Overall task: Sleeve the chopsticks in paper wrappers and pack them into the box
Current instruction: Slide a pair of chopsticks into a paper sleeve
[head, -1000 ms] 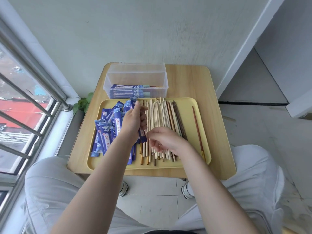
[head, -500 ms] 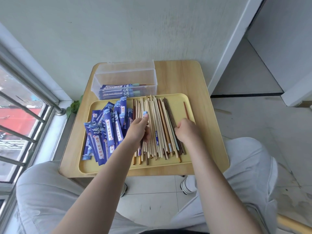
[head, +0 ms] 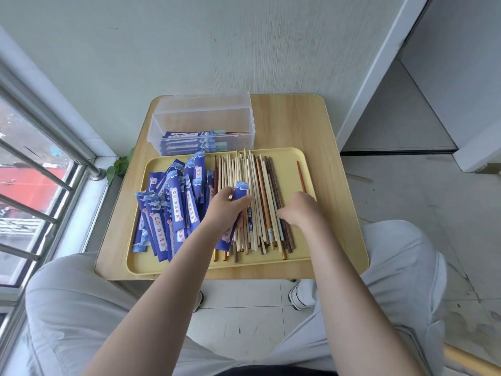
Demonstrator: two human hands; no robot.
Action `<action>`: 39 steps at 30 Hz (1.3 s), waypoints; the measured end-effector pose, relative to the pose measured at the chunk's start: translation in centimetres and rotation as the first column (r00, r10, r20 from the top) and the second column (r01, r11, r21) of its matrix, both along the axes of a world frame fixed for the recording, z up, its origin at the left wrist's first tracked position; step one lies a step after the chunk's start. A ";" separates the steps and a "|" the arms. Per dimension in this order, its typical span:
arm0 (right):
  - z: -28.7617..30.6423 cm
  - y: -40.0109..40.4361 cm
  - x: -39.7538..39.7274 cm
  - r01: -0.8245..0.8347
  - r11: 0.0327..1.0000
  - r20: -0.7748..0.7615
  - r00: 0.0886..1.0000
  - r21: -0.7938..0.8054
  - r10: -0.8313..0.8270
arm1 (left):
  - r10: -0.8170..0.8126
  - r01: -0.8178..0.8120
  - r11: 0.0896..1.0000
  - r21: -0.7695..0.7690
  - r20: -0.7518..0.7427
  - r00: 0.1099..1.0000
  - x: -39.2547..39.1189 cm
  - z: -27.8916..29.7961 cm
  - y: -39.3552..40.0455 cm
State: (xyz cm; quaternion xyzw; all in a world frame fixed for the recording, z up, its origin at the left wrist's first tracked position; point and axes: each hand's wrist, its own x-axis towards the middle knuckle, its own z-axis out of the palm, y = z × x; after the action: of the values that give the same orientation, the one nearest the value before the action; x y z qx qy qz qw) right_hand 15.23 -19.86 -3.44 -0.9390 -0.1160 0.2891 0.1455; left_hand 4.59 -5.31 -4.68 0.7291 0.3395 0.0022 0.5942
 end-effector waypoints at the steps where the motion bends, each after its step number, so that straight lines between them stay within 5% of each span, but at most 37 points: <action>1: -0.1 0.1 -0.1 0.029 0.999 -0.014 0.999 0.018 -0.028 | 0.001 -0.001 1.000 -0.002 0.005 1.000 0.0 0.0 0.0; 7: 0.1 -0.1 -0.8 0.095 0.991 0.071 0.992 0.097 -0.102 | 0.035 -0.035 0.999 -0.003 0.005 0.999 -0.2 0.2 -0.3; 11: 1.5 0.0 -0.4 0.141 0.917 0.097 0.977 0.373 -0.190 | 0.046 -0.043 0.997 -0.064 0.045 0.998 -0.4 1.0 0.1; 15: 3.3 0.0 -0.3 0.214 0.641 -0.105 0.973 0.737 -0.204 | 0.019 -0.013 0.995 -0.095 0.057 0.998 -0.7 1.8 0.6; 19: 5.4 0.0 -0.7 0.363 0.294 -0.334 0.931 0.884 -0.145 | -0.063 0.064 0.997 -0.045 0.022 0.998 -1.1 1.9 0.9; 26: 7.2 -0.5 0.4 0.267 -0.036 -0.269 0.961 0.963 -0.064 | -0.120 0.121 0.992 0.024 -0.034 0.992 -1.5 1.9 0.8; 33: 5.6 -0.6 1.1 0.383 -0.013 -0.364 0.865 0.924 -0.345 | -0.239 0.229 0.948 -0.223 -0.021 0.971 -1.6 3.0 0.7; 39: 4.6 -0.7 0.9 0.447 -0.004 -0.409 0.815 0.894 -0.411 | -0.520 0.474 0.813 -0.338 -0.053 0.853 -2.4 3.2 0.8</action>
State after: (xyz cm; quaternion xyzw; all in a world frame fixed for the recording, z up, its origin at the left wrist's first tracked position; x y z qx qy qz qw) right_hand 16.18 -20.52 1.14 -0.6007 0.0206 0.0991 0.7930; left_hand 2.17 -4.50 -1.46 0.6871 0.1744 -0.2594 0.6560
